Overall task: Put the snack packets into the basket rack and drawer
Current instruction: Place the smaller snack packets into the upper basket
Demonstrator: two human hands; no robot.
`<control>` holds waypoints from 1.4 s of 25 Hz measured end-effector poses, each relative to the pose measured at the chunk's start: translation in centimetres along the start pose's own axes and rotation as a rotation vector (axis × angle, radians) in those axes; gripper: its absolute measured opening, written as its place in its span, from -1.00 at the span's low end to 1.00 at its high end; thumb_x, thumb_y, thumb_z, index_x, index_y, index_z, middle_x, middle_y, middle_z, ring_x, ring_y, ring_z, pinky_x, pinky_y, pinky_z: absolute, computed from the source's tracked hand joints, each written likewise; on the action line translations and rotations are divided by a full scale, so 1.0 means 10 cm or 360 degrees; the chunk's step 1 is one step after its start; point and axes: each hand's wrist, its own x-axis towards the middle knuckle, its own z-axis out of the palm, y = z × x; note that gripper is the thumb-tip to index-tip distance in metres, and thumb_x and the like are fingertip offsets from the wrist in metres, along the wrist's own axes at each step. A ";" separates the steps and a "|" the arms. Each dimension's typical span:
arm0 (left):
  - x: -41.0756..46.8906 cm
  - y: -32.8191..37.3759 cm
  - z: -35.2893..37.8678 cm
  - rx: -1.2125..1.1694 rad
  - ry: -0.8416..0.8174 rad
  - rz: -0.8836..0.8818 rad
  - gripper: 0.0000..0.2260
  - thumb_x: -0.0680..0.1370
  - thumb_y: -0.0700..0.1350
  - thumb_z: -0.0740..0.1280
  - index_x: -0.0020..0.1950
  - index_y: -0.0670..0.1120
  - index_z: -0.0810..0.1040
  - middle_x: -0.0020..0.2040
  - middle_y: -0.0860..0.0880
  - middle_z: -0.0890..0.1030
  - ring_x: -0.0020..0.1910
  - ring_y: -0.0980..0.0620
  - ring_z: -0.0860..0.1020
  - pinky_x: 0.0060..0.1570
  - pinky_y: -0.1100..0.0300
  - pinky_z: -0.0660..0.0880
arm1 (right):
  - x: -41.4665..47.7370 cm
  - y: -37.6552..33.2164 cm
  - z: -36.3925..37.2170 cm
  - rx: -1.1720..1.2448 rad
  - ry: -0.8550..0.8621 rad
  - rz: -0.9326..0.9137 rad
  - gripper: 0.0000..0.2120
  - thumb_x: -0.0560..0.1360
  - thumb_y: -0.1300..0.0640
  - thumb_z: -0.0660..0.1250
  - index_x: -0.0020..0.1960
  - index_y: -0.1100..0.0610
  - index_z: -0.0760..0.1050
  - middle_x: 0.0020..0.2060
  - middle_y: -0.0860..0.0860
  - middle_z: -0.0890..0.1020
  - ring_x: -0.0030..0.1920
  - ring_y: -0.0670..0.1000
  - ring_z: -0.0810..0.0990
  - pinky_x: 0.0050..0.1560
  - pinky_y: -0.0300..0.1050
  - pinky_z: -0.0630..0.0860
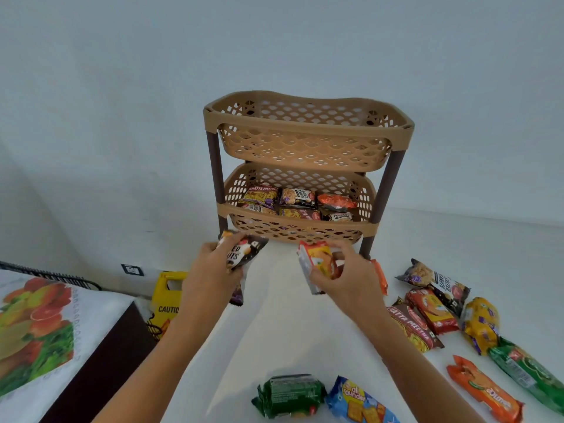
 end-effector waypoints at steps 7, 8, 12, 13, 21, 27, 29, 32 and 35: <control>0.64 0.91 -0.78 0.0014 0.0491 0.0647 -0.50 0.48 0.01 0.34 0.37 0.30 0.28 0.23 -0.01 0.43 0.12 -0.02 0.49 -0.06 0.08 0.52 | 0.72 -0.75 -0.95 0.0216 0.0457 -0.0404 -0.49 0.32 -0.12 0.41 0.24 -0.08 0.40 -0.13 -0.31 0.53 -0.18 -0.35 0.57 -0.29 -0.54 0.46; 0.76 1.01 -0.87 -0.0015 0.0516 0.0690 -0.50 0.48 0.00 0.34 0.36 0.31 0.28 0.23 -0.01 0.43 0.13 -0.01 0.48 -0.05 0.10 0.50 | 0.84 -0.86 -1.06 0.0200 0.0506 -0.0430 -0.49 0.34 -0.12 0.42 0.24 -0.07 0.40 -0.12 -0.30 0.54 -0.19 -0.32 0.58 -0.28 -0.51 0.48; 1.36 1.35 -1.22 -0.0058 0.0556 0.0850 -0.50 0.46 0.00 0.36 0.35 0.29 0.32 0.21 -0.04 0.45 0.15 -0.01 0.49 0.01 -0.01 0.54 | 1.45 -1.18 -1.36 0.0168 0.0526 -0.0408 -0.50 0.34 -0.14 0.42 0.23 -0.06 0.41 -0.08 -0.13 0.59 -0.18 -0.21 0.60 -0.21 -0.24 0.55; 1.53 1.42 -1.27 -0.0054 0.0567 0.0874 -0.51 0.45 0.01 0.35 0.35 0.28 0.33 0.20 -0.05 0.46 0.14 -0.02 0.49 0.01 -0.02 0.53 | 1.61 -1.24 -1.40 0.0201 0.0500 -0.0380 -0.51 0.35 -0.13 0.42 0.23 -0.05 0.42 -0.07 -0.09 0.61 -0.17 -0.18 0.62 -0.22 -0.22 0.56; 2.98 1.55 -0.99 0.0301 -0.0062 0.0461 -0.48 0.41 -0.16 0.39 0.34 0.09 0.39 0.27 -0.12 0.47 0.16 -0.10 0.47 0.09 0.05 0.48 | 2.62 -1.25 -1.07 0.0003 0.0236 -0.0055 -0.46 0.39 -0.15 0.35 0.25 0.10 0.33 0.03 0.09 0.56 -0.16 0.01 0.60 -0.21 -0.03 0.57; 3.33 1.23 -0.56 0.0819 -0.0559 0.0256 -0.49 0.45 -0.08 0.35 0.40 -0.02 0.34 0.30 -0.08 0.49 0.13 -0.06 0.51 0.02 0.13 0.46 | 3.03 -1.25 -0.69 -0.0389 -0.0198 0.0054 -0.58 0.46 -0.18 0.29 -0.06 0.21 0.47 -0.14 0.15 0.65 -0.17 0.06 0.65 -0.32 -0.17 0.54; 3.38 1.12 -0.48 0.0969 -0.0766 0.0099 -0.53 0.50 0.02 0.29 0.40 -0.02 0.36 0.30 -0.09 0.50 0.17 -0.06 0.52 0.16 0.08 0.47 | 3.07 -1.30 -0.57 -0.0604 -0.0386 0.0075 -0.59 0.51 -0.15 0.25 0.02 0.22 0.50 -0.12 0.12 0.63 -0.10 0.06 0.66 -0.25 -0.16 0.57; 3.37 1.08 -0.48 0.0957 -0.1037 -0.0129 -0.56 0.58 0.07 0.16 0.45 -0.03 0.30 0.36 -0.10 0.45 0.14 -0.04 0.51 0.13 0.10 0.45 | 3.11 -1.37 -0.38 -0.0971 -0.0646 0.0076 -0.46 0.58 -0.12 0.13 0.35 0.27 0.35 0.25 0.17 0.52 0.24 0.14 0.52 0.20 -0.06 0.48; 3.38 1.09 -0.41 0.1023 -0.1074 -0.0131 -0.44 0.60 0.06 0.14 0.54 0.04 -0.01 0.54 -0.16 0.10 0.43 -0.18 0.25 0.35 -0.02 0.31 | 3.16 -1.43 -0.22 -0.1145 -0.0834 0.0133 -0.48 0.59 -0.08 0.14 0.40 0.25 0.30 0.36 0.16 0.43 0.31 0.12 0.45 0.26 -0.06 0.40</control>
